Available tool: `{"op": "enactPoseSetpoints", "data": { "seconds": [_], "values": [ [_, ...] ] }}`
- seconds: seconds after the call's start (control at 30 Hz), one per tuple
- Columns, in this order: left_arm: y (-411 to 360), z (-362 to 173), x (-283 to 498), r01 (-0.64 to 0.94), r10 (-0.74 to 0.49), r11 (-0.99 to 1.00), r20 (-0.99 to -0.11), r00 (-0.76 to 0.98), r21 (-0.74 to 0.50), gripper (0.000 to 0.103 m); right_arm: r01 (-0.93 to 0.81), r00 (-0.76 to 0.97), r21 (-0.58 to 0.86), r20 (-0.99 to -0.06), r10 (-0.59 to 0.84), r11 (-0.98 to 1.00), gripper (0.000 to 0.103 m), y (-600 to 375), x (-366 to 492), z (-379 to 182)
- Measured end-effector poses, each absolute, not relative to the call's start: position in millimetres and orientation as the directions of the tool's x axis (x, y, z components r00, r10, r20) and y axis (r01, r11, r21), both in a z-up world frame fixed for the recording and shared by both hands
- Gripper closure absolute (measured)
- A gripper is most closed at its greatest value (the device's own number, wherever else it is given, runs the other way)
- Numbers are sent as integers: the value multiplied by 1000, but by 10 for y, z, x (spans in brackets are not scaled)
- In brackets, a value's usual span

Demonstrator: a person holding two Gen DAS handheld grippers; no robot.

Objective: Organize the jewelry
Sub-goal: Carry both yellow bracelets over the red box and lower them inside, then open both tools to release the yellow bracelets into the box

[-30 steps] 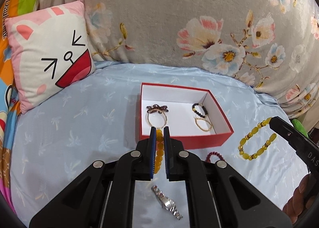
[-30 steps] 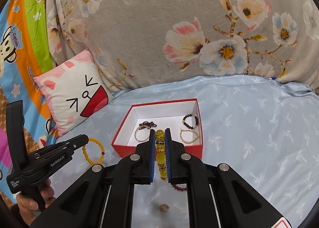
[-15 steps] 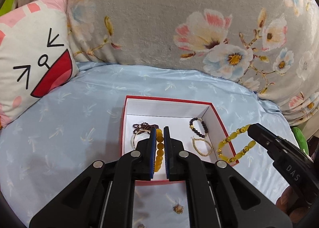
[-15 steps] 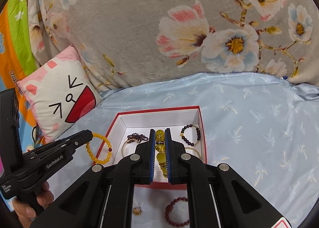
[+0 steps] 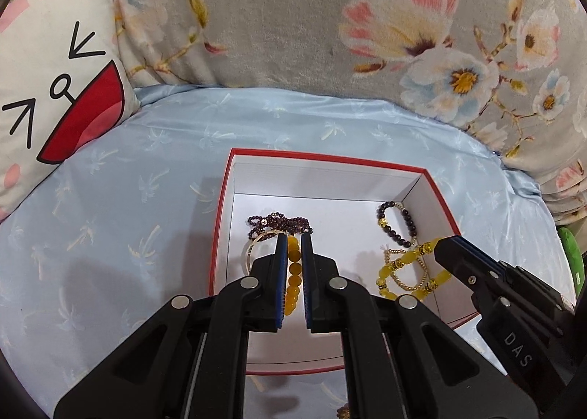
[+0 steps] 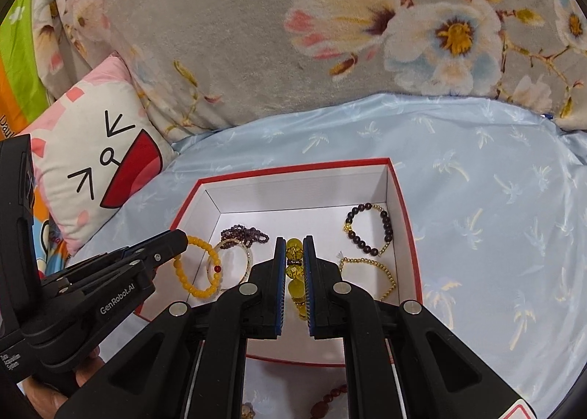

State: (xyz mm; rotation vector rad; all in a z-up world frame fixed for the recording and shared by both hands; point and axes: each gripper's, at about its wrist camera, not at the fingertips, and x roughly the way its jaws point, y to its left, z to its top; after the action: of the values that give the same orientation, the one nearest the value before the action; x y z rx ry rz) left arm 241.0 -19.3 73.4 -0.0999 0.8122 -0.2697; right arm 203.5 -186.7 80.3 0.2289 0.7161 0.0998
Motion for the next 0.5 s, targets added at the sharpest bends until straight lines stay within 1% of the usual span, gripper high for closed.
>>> {"op": "enactPoseSetpoints", "data": {
  "seconds": [0.2, 0.37, 0.4, 0.47, 0.5],
  "values": [
    [-213, 667, 2434, 193, -270, 963, -713, 647, -189, 96, -13, 745, 241, -646, 170, 970, 94, -1852, 2069, 757],
    [-200, 698, 2413, 190, -270, 963, -701, 660, -193, 94, -23, 751, 241, -636, 176, 970, 92, -1838, 2044, 784],
    [-189, 709, 2406, 186, -269, 963, -700, 661, -194, 93, -23, 752, 241, -635, 175, 970, 91, -1843, 2031, 797],
    [-157, 728, 2389, 179, -272, 962, -697, 664, -206, 86, -24, 756, 245, -630, 178, 969, 91, -1855, 1995, 829],
    [-136, 738, 2371, 172, -270, 963, -695, 666, -209, 85, -22, 757, 245, -629, 177, 969, 90, -1862, 1975, 841]
  ]
}}
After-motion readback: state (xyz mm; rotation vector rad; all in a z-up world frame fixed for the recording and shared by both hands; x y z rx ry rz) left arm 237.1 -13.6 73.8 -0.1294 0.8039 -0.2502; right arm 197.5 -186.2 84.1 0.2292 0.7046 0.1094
